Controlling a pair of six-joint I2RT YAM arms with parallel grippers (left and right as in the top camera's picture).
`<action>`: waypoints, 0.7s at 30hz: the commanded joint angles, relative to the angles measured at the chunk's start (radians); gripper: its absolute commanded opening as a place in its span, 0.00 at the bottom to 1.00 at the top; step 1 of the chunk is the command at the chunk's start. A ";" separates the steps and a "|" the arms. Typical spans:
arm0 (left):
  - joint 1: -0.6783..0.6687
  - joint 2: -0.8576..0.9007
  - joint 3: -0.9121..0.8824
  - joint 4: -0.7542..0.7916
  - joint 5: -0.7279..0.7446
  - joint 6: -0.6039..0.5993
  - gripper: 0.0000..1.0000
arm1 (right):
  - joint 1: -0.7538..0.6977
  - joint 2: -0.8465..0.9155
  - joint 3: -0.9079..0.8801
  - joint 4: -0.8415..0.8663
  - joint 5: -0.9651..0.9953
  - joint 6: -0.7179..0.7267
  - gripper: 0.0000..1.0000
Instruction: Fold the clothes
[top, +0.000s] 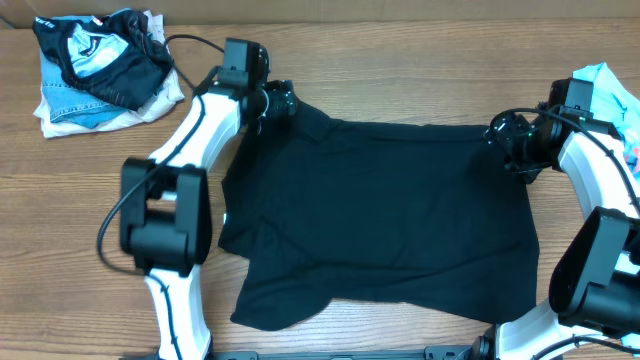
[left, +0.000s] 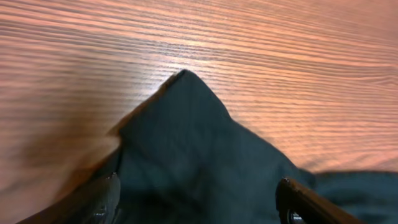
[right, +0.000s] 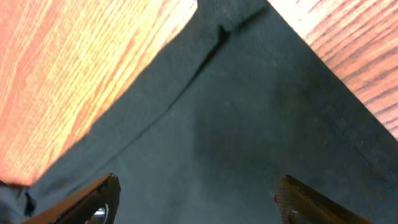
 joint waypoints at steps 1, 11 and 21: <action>0.011 0.081 0.132 -0.032 0.042 0.027 0.83 | -0.001 -0.003 0.015 -0.019 -0.008 -0.045 0.84; 0.031 0.116 0.184 -0.076 -0.038 0.060 0.80 | -0.001 -0.003 0.015 -0.038 -0.008 -0.060 0.84; 0.043 0.137 0.184 -0.078 -0.040 0.090 0.77 | -0.001 -0.003 0.015 -0.042 -0.009 -0.059 0.84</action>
